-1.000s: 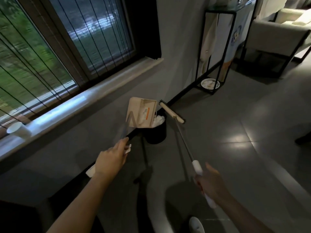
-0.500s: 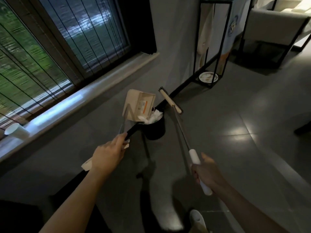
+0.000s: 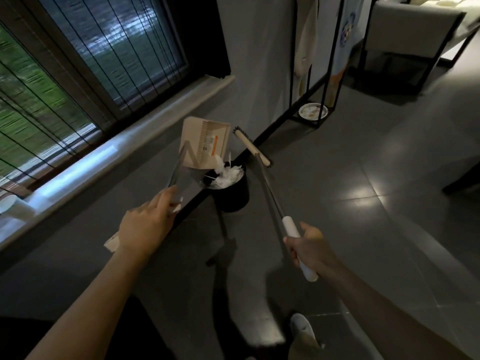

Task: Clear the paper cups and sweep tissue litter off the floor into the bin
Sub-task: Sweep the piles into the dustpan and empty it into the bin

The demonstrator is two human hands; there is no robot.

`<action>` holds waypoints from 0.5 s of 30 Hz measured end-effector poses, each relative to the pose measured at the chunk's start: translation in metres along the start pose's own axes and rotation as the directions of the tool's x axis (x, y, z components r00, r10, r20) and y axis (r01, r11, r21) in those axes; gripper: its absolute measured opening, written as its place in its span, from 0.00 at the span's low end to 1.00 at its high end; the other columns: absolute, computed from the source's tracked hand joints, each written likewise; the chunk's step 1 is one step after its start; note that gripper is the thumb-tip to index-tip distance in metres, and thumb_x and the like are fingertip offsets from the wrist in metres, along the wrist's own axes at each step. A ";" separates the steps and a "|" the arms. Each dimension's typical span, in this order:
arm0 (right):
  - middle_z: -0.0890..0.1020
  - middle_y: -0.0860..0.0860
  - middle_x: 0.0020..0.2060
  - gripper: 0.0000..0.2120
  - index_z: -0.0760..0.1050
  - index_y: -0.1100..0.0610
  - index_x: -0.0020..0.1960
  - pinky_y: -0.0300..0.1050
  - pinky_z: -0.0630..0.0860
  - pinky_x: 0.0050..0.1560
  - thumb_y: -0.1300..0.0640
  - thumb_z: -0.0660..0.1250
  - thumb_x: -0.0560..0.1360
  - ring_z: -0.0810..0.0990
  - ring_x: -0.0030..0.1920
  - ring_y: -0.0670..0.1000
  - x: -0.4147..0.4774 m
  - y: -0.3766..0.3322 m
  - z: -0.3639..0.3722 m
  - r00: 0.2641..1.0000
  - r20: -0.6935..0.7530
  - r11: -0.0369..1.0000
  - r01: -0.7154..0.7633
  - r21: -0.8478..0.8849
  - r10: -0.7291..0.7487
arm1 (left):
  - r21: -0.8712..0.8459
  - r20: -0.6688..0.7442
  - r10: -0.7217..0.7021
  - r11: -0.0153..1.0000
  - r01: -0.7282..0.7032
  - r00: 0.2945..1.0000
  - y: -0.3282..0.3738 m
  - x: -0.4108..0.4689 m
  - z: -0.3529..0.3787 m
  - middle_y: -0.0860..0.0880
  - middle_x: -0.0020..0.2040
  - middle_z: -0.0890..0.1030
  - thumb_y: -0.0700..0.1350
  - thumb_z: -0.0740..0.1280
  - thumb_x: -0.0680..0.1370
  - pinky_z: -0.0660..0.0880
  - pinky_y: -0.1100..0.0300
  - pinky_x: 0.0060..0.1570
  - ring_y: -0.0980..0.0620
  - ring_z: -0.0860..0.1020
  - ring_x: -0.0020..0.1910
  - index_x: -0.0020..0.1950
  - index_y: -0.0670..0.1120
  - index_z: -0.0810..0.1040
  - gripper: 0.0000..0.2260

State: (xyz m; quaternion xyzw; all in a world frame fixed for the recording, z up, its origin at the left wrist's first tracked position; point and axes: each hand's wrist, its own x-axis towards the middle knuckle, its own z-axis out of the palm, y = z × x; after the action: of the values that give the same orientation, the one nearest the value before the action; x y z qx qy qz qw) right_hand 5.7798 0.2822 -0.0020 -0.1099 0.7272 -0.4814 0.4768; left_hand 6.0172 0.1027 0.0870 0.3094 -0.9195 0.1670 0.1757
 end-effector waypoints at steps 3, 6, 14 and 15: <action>0.70 0.57 0.28 0.23 0.61 0.68 0.69 0.39 0.65 0.22 0.67 0.64 0.76 0.66 0.22 0.50 0.002 -0.001 0.002 1.000 0.013 1.000 0.011 -0.025 -0.010 | -0.007 0.055 0.010 1.000 -0.010 0.998 -0.004 -0.004 0.001 0.40 0.43 0.84 0.37 0.79 0.62 0.71 0.60 0.19 0.44 0.80 0.25 0.55 0.39 0.78 0.23; 0.71 0.57 0.29 0.25 0.61 0.65 0.71 0.39 0.65 0.22 0.67 0.64 0.76 0.67 0.22 0.49 0.003 0.001 0.004 1.000 0.010 1.000 0.005 -0.018 -0.005 | -0.016 0.146 -0.018 1.000 0.020 0.989 -0.002 -0.015 0.008 0.42 0.44 0.84 0.39 0.80 0.62 0.74 0.60 0.20 0.47 0.80 0.27 0.57 0.41 0.77 0.25; 0.72 0.55 0.30 0.34 0.52 0.56 0.78 0.35 0.65 0.19 0.67 0.64 0.77 0.69 0.27 0.50 0.004 -0.002 0.018 0.999 -0.024 0.999 -0.040 0.036 0.041 | -0.052 0.073 -0.226 0.972 0.230 0.971 -0.010 -0.018 -0.009 0.40 0.41 0.83 0.38 0.77 0.67 0.71 0.59 0.22 0.43 0.78 0.24 0.57 0.40 0.77 0.20; 0.72 0.55 0.29 0.34 0.52 0.56 0.78 0.35 0.65 0.19 0.67 0.64 0.77 0.68 0.26 0.49 0.003 -0.005 0.020 0.999 -0.020 0.999 -0.039 0.036 0.040 | -0.061 0.051 -0.249 0.966 0.252 0.967 -0.013 -0.018 -0.012 0.40 0.40 0.83 0.37 0.77 0.66 0.72 0.58 0.22 0.42 0.78 0.23 0.57 0.40 0.77 0.21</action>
State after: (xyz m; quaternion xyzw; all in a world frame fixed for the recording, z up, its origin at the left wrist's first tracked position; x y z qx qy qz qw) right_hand 5.7930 0.2661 -0.0014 -0.0822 0.7254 -0.4858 0.4807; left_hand 6.0411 0.1072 0.0930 0.4207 -0.8816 0.1060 0.1856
